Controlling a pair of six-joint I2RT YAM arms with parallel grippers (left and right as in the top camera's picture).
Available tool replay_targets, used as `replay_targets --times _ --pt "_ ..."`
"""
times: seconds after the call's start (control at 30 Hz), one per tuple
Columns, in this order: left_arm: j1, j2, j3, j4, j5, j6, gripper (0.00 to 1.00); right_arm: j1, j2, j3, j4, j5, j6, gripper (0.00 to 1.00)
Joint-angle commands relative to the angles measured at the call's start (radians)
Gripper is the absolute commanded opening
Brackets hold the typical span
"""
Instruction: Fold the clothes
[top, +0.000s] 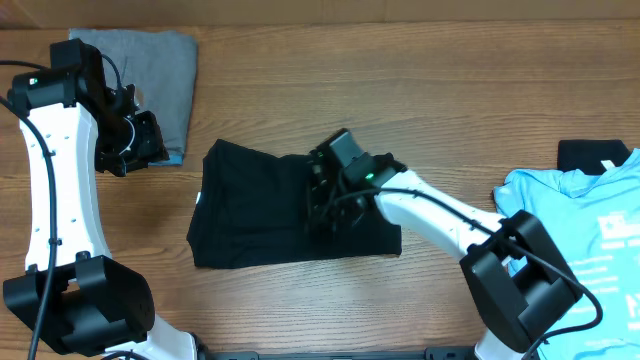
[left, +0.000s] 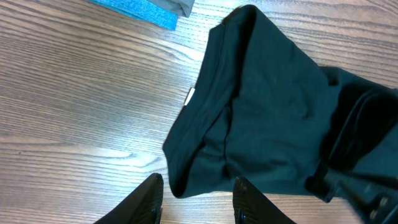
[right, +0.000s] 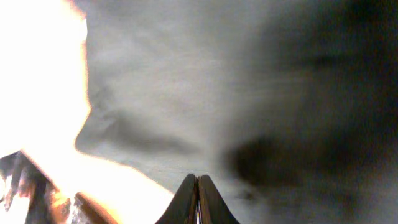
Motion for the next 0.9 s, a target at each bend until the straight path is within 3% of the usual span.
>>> replay_targets --times 0.0,0.17,0.3,0.43,0.57,0.7,0.8,0.87 --pt "-0.008 -0.013 0.013 -0.006 -0.014 0.019 0.4 0.016 -0.027 0.032 -0.037 -0.143 -0.137 0.04" --pt "-0.008 -0.013 0.013 -0.016 -0.021 0.019 0.4 -0.063 -0.119 0.084 -0.217 0.154 -0.142 0.04" --pt "-0.008 -0.013 0.013 -0.013 -0.021 0.019 0.4 -0.186 -0.104 0.073 -0.272 0.182 -0.087 0.04" --pt "-0.008 -0.013 0.013 -0.013 -0.021 0.018 0.41 -0.204 0.003 0.029 -0.214 0.175 0.012 0.04" --pt "-0.008 -0.013 0.013 -0.018 -0.021 0.019 0.41 -0.128 0.096 0.024 -0.093 -0.069 0.027 0.04" --pt "-0.008 -0.013 0.013 -0.018 -0.022 0.019 0.41 -0.023 0.09 0.034 0.142 -0.512 -0.146 0.04" --pt "-0.007 -0.013 0.013 -0.029 -0.026 0.019 0.41 -0.018 0.058 0.055 0.102 -0.457 -0.146 0.04" --pt "-0.007 -0.013 0.011 -0.044 -0.072 0.018 0.42 -0.06 -0.005 0.068 0.011 -0.285 -0.146 0.04"
